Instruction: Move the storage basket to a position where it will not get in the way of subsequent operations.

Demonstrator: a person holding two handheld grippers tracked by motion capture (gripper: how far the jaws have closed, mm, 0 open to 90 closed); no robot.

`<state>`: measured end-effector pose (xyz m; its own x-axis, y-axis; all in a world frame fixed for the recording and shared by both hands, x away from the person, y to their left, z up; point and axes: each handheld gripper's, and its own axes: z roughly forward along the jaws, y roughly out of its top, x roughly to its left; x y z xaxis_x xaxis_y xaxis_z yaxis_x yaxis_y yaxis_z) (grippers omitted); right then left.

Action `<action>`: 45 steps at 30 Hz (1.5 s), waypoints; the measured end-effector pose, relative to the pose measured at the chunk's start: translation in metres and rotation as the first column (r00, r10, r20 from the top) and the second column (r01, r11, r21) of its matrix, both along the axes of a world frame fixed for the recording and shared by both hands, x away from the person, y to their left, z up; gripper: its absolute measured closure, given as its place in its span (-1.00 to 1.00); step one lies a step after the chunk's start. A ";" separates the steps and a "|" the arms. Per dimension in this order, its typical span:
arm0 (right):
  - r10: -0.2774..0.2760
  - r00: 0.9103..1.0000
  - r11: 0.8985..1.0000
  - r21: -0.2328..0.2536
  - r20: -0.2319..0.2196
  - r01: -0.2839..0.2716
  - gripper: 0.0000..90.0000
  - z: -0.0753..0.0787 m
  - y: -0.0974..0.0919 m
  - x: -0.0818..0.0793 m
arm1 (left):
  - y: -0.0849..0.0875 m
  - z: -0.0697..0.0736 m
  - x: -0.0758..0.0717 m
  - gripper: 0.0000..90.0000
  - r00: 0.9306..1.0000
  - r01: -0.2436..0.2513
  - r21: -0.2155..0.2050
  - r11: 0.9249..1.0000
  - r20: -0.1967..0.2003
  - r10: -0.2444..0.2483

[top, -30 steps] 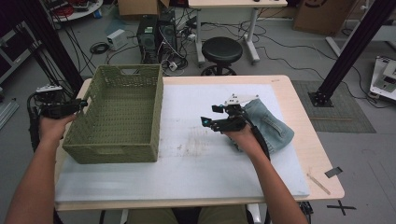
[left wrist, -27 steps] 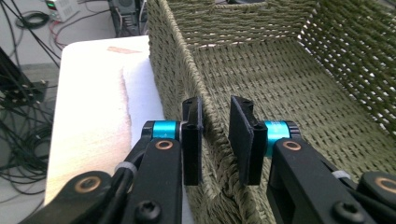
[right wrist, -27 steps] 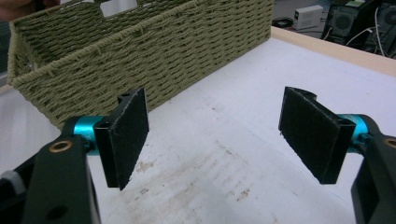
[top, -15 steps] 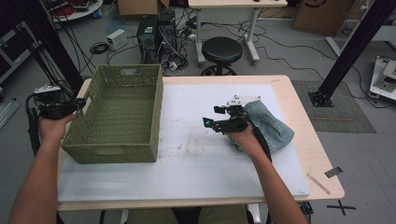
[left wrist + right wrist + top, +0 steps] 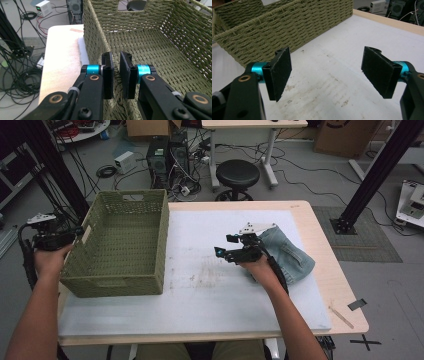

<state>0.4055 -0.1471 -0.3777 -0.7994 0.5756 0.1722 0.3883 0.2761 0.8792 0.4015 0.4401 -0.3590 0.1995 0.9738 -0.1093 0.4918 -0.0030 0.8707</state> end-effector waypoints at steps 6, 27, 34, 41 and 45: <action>0.004 1.000 1.000 -0.002 -0.005 -0.004 -0.45 -0.001 0.003 0.000 | 0.012 0.000 -0.007 0.81 1.000 -0.013 -0.012 1.000 0.002 0.013; 0.013 1.000 1.000 -0.010 -0.017 -0.013 -0.45 -0.004 0.006 0.001 | 0.031 0.003 -0.014 0.89 1.000 -0.013 -0.027 1.000 0.019 0.014; 0.009 1.000 1.000 -0.011 -0.016 -0.009 -0.45 -0.004 0.005 0.001 | 0.031 0.003 -0.014 0.89 1.000 -0.019 -0.015 1.000 0.019 0.019; 0.012 1.000 1.000 -0.012 -0.016 -0.012 -0.45 -0.005 0.006 0.001 | 0.034 0.002 -0.016 0.89 0.999 -0.040 -0.019 0.999 0.024 0.040; 0.013 1.000 1.000 -0.014 -0.020 -0.013 -0.45 -0.006 0.007 0.001 | 0.035 0.003 -0.017 0.89 0.999 -0.045 -0.004 0.999 0.023 0.045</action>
<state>0.4067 -0.1396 -0.3834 -0.8035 0.5675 0.1797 0.4015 0.2940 0.8674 0.3841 0.4753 -0.3564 0.1576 0.9816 -0.1082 0.4711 0.0215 0.8818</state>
